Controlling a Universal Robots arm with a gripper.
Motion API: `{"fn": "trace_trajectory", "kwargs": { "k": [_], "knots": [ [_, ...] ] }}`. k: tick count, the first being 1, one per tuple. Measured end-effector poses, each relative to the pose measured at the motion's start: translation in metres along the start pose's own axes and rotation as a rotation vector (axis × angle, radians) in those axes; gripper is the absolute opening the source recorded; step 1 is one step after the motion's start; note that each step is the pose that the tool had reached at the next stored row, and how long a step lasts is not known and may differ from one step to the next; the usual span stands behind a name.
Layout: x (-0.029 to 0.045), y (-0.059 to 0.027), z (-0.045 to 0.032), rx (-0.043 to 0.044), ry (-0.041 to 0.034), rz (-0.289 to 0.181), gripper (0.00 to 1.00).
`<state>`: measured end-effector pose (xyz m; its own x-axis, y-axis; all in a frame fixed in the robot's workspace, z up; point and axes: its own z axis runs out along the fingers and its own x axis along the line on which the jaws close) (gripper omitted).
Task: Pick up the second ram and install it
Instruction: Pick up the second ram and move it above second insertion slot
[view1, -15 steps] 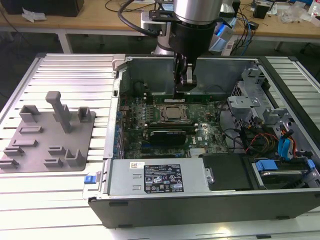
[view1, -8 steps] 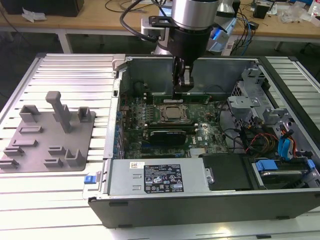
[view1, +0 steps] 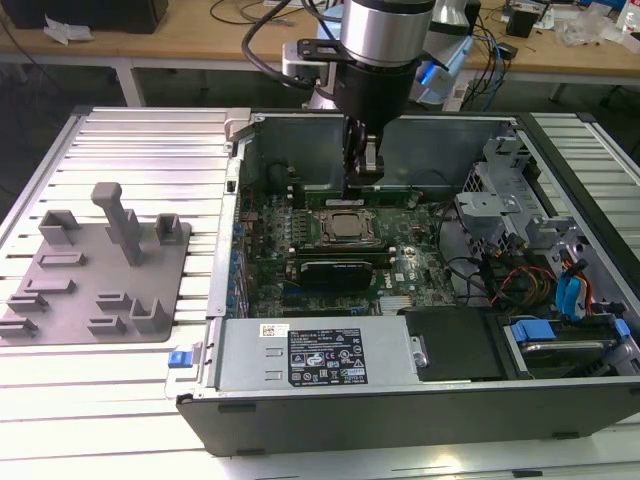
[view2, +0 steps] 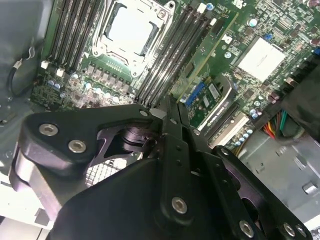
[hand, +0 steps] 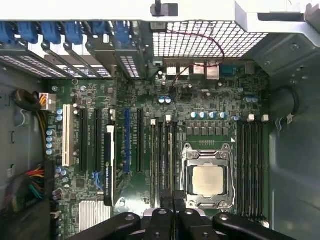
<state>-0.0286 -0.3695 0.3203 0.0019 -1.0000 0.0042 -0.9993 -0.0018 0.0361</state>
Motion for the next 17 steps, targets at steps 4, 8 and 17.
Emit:
{"fn": "trace_trajectory", "kwargs": {
  "k": [4, 8, 17],
  "knots": [
    [-0.0043, 0.0051, 0.0139, 0.0000, 0.0007, 0.000, 0.09],
    [-0.0050, 0.0080, 0.0243, 0.0000, 0.0028, 0.000, 0.09],
    [-0.0047, 0.0081, 0.0296, -0.0032, 0.0157, 0.010, 0.09]
  ]
}}
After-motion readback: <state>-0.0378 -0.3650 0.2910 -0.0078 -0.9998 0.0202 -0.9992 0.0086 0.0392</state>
